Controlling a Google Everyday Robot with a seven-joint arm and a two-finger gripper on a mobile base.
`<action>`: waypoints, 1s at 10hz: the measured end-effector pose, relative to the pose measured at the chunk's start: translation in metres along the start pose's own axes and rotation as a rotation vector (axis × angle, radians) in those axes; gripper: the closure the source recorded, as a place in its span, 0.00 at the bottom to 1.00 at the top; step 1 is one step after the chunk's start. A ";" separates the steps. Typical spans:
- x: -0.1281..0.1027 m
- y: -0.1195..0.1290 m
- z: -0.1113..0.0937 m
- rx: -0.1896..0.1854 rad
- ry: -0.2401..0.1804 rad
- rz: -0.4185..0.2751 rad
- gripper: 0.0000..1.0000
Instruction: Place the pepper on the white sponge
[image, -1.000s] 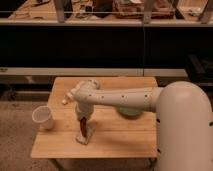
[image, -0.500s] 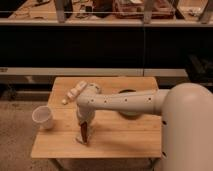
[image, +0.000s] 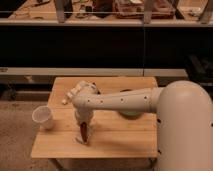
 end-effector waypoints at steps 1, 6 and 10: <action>0.001 -0.002 0.000 -0.003 -0.001 -0.004 0.20; -0.006 -0.005 0.003 -0.011 -0.033 -0.024 0.20; -0.003 0.003 -0.004 -0.002 -0.015 -0.005 0.20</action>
